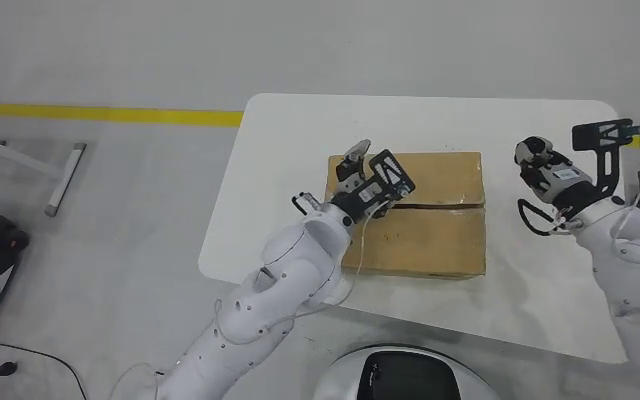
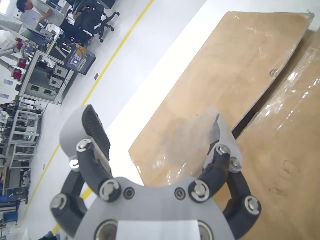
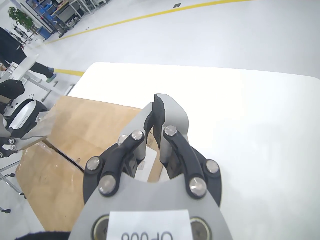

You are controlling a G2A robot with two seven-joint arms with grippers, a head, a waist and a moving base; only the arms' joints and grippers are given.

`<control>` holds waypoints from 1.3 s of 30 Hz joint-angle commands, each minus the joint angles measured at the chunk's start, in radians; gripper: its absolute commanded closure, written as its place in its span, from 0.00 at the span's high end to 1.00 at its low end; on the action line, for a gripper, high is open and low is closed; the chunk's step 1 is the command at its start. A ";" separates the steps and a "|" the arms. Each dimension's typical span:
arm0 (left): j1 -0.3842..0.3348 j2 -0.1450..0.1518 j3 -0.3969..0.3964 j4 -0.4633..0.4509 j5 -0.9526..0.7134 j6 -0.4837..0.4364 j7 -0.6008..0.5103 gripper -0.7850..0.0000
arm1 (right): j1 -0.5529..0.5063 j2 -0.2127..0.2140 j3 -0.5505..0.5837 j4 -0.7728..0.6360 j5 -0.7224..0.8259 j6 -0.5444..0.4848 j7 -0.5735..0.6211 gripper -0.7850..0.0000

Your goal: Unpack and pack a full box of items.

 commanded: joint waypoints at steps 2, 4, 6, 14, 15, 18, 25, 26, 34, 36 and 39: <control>-0.022 -0.022 0.041 0.021 0.005 0.013 -0.006 1.00 | -0.020 0.002 0.038 0.015 0.017 -0.030 -0.003 0.00; -0.035 -0.036 0.063 0.032 0.009 0.024 -0.011 1.00 | -0.031 0.003 0.060 0.024 0.028 -0.047 -0.003 0.00; -0.046 -0.050 0.084 0.047 0.012 0.034 -0.016 1.00 | -0.039 0.004 0.079 0.031 0.037 -0.067 -0.003 0.00; -0.085 -0.108 0.154 0.101 0.014 0.079 -0.032 1.00 | -0.071 0.008 0.155 0.068 0.078 -0.138 -0.006 0.00; -0.091 -0.116 0.163 0.107 0.016 0.081 -0.032 1.00 | -0.076 0.009 0.164 0.073 0.083 -0.147 -0.006 0.00; -0.105 -0.140 0.187 0.130 0.015 0.092 -0.034 1.00 | -0.092 0.010 0.193 0.085 0.098 -0.171 -0.010 0.00; -0.148 -0.199 0.236 0.182 0.013 0.105 -0.034 1.00 | -0.132 0.012 0.255 0.104 0.137 -0.212 -0.016 0.00; -0.155 -0.207 0.241 0.188 0.012 0.107 -0.035 1.00 | -0.138 0.012 0.262 0.103 0.144 -0.216 -0.017 0.00; -0.140 -0.235 0.209 0.173 0.040 0.130 -0.090 1.00 | -0.155 0.013 0.289 0.080 0.241 -0.255 0.006 0.00; -0.112 -0.228 0.178 0.141 0.062 0.132 -0.116 1.00 | -0.151 0.013 0.281 0.065 0.255 -0.267 0.014 0.00; -0.045 -0.207 0.102 0.063 0.097 0.146 -0.167 1.00 | -0.141 0.015 0.261 0.035 0.279 -0.284 0.033 0.00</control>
